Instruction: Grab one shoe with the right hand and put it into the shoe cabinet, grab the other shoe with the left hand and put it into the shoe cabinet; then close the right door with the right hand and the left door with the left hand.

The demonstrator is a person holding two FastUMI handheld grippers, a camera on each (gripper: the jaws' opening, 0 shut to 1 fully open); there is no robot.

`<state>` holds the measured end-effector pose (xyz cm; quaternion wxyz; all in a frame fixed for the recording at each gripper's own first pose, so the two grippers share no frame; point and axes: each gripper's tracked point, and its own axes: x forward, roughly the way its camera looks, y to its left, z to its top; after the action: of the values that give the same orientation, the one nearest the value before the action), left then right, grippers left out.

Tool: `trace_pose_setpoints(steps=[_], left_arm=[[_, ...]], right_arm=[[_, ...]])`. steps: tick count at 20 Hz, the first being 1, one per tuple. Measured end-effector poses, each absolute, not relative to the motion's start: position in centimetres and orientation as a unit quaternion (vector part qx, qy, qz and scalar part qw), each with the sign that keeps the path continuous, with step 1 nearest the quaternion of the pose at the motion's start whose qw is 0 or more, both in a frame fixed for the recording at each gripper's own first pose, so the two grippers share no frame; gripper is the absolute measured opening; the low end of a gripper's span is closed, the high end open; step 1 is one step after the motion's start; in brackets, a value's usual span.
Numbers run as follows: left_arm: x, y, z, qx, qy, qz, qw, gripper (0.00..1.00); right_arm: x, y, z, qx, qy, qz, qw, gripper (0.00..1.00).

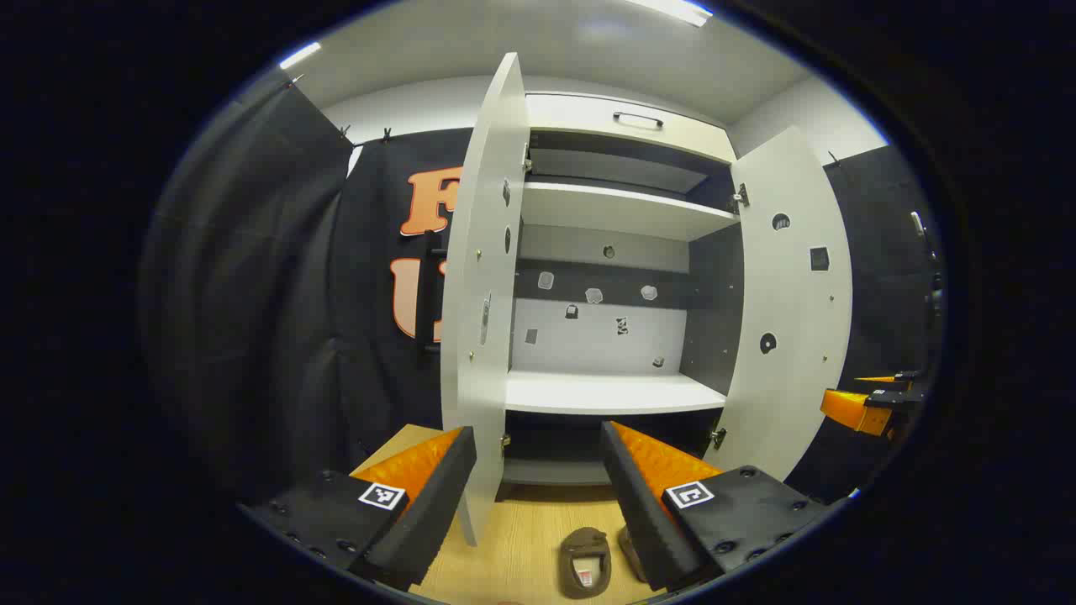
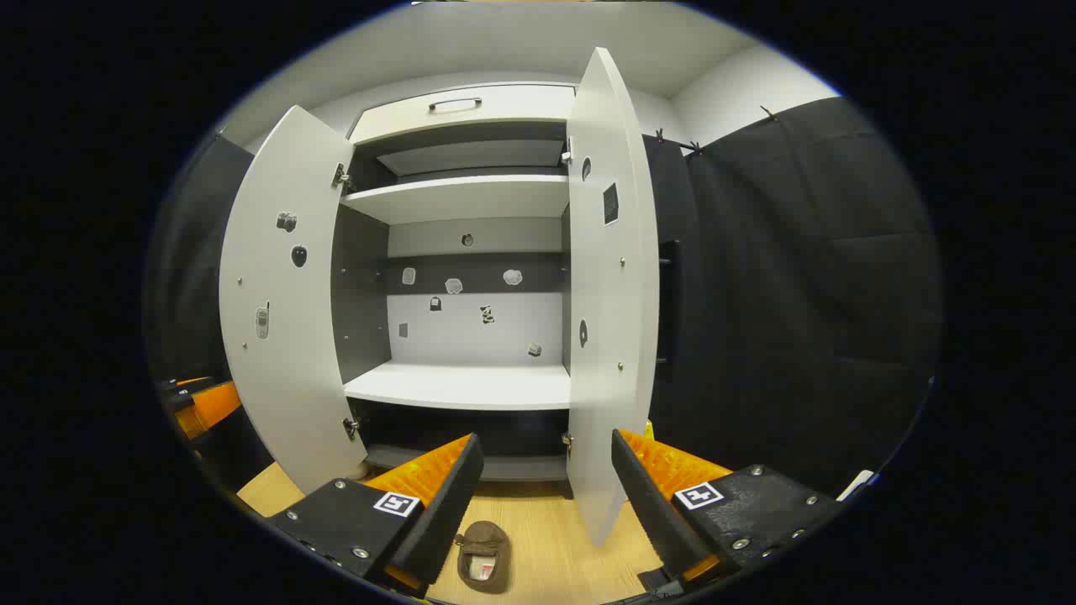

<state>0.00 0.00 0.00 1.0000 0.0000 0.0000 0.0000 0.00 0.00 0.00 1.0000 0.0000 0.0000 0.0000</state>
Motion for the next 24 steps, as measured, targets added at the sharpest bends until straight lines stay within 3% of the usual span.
trace_pose_setpoints(steps=[16, 24], left_arm=[[-0.4, -3.0, 1.7, 0.015, -0.011, 0.023, 1.0, 0.97], [-1.0, -2.5, 2.1, 0.023, -0.016, 0.049, 0.998, 0.94]], right_arm=[[0.3, -2.0, 0.5, 0.003, 0.006, 0.018, 1.0, 0.95], [1.3, -0.7, -2.5, -0.004, 0.032, 0.041, 0.999, 0.95]])
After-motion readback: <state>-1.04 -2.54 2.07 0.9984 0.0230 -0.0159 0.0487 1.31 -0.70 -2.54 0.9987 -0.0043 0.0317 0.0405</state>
